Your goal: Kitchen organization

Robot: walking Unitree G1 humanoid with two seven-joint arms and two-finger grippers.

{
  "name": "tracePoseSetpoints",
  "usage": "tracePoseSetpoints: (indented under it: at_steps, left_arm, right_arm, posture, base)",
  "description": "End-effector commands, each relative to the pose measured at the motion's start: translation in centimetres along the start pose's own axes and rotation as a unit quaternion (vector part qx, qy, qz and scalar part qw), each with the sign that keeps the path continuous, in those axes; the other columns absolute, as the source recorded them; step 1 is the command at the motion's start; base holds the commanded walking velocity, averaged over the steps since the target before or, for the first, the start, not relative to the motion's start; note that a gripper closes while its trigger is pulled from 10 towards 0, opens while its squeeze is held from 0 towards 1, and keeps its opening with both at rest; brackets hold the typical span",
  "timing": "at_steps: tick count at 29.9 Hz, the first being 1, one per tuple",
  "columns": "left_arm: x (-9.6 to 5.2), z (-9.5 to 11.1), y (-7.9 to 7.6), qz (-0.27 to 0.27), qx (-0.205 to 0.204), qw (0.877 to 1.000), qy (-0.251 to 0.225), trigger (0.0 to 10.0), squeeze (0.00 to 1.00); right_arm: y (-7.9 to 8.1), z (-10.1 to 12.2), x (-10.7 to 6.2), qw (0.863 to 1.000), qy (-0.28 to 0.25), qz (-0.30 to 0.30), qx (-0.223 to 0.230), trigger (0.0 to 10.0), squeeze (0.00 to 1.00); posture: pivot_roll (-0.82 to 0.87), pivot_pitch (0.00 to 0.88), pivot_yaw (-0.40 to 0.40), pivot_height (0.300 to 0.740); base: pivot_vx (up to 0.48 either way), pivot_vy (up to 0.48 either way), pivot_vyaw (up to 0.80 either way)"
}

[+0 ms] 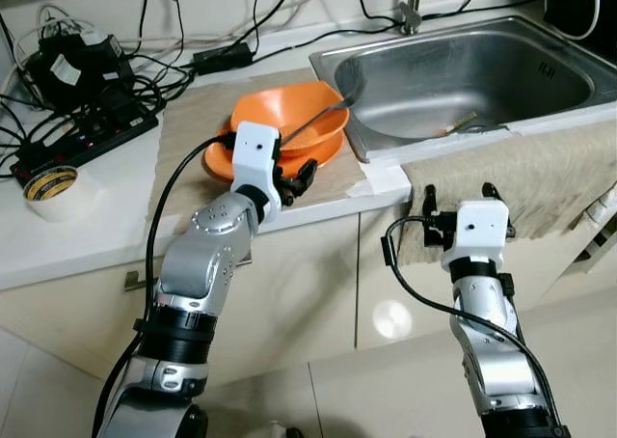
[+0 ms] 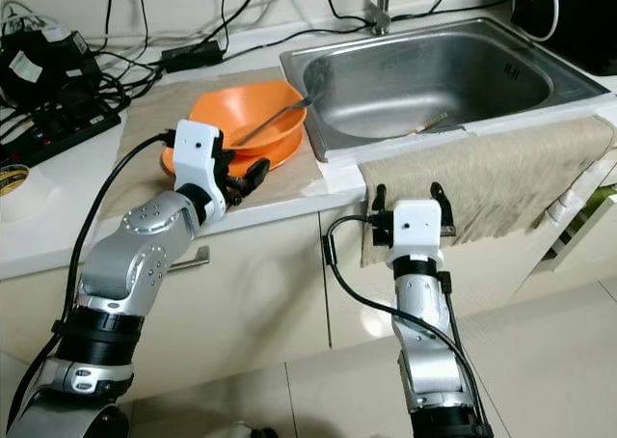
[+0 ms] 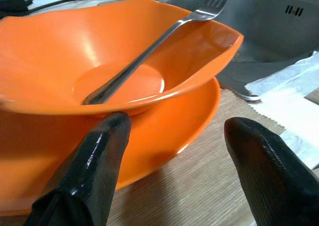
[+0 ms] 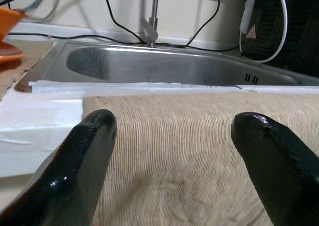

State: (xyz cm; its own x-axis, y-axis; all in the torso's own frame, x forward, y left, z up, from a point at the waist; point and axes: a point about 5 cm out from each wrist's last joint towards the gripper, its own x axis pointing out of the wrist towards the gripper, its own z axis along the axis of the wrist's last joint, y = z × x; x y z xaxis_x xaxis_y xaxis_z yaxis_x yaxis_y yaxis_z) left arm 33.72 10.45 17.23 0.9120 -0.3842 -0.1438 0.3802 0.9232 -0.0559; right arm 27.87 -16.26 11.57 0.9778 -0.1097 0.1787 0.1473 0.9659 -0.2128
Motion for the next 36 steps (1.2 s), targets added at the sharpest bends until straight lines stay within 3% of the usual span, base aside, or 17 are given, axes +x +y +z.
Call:
tracePoseSetpoints:
  at_steps: [1, 5, 7, 12, 18, 23, 25, 31, 36]
  left_arm:
    - [-0.4, -0.1, 1.1, 0.021, 0.015, 1.0, 0.002, 10.0, 0.0]
    - [-1.0, 0.1, 1.9, 0.039, 0.019, 0.999, -0.008, 10.0, 0.0]
    - [-1.8, 0.6, 3.2, 0.08, 0.018, 0.996, -0.034, 10.0, 0.0]
    - [-2.2, 0.9, 4.5, 0.133, 0.015, 0.99, -0.051, 10.0, 0.0]
    - [-2.3, 2.1, 5.1, 0.163, 0.035, 0.983, -0.078, 10.0, 0.0]
    - [-1.7, 4.1, 3.7, 0.147, 0.022, 0.98, -0.134, 10.0, 0.0]
    - [-1.1, 5.6, 2.2, 0.138, 0.04, 0.976, -0.164, 10.0, 0.0]
    - [-0.8, 4.9, 0.6, 0.116, 0.058, 0.978, -0.163, 10.0, 0.0]
    - [-0.6, 3.9, 0.7, 0.118, 0.04, 0.982, -0.143, 10.0, 0.0]
  right_arm:
    - [0.0, 0.2, 0.1, 1.0, 0.0, 0.0, 0.001, 10.0, 0.0]
    - [-0.1, 0.3, 0.1, 1.0, 0.0, 0.001, 0.002, 10.0, 0.0]
    - [-0.2, 0.4, 0.4, 1.0, -0.003, 0.002, 0.002, 10.0, 0.0]
    - [-0.2, 0.9, 1.0, 1.0, -0.013, 0.005, 0.002, 10.0, 0.0]
    - [-0.5, 2.3, 2.2, 0.999, -0.042, 0.009, -0.007, 10.0, 0.0]
    - [-0.9, 3.1, 3.1, 0.999, -0.052, 0.006, -0.001, 10.0, 0.0]
    - [-1.1, 3.2, 3.4, 0.999, -0.052, 0.003, 0.004, 10.0, 0.0]
    - [-0.8, 3.0, 3.3, 0.999, -0.047, 0.008, 0.013, 10.0, 0.0]
    - [-0.3, 2.5, 2.9, 0.999, -0.037, 0.017, 0.018, 10.0, 0.0]
  posture:
    - [-0.09, 0.0, 0.14, 0.736]
    - [-0.08, 0.0, 0.131, 0.736]
    - [-0.07, 0.0, 0.119, 0.736]
    - [-0.06, 0.0, 0.107, 0.736]
    - [-0.05, 0.0, 0.105, 0.736]
    - [-0.05, 0.0, 0.107, 0.736]
    - [-0.05, 0.0, 0.108, 0.736]
    - [-0.06, 0.0, 0.108, 0.736]
    - [-0.06, 0.0, 0.103, 0.736]
  base:
    - [0.0, 0.0, 0.0]
    - [0.0, 0.0, 0.0]
    - [0.0, 0.0, 0.0]
    - [0.0, 0.0, 0.0]
    - [0.0, 0.0, 0.0]
    - [0.0, 0.0, 0.0]
    - [0.0, 0.0, 0.0]
    - [0.0, 0.0, 0.0]
    - [0.0, 0.0, 0.0]
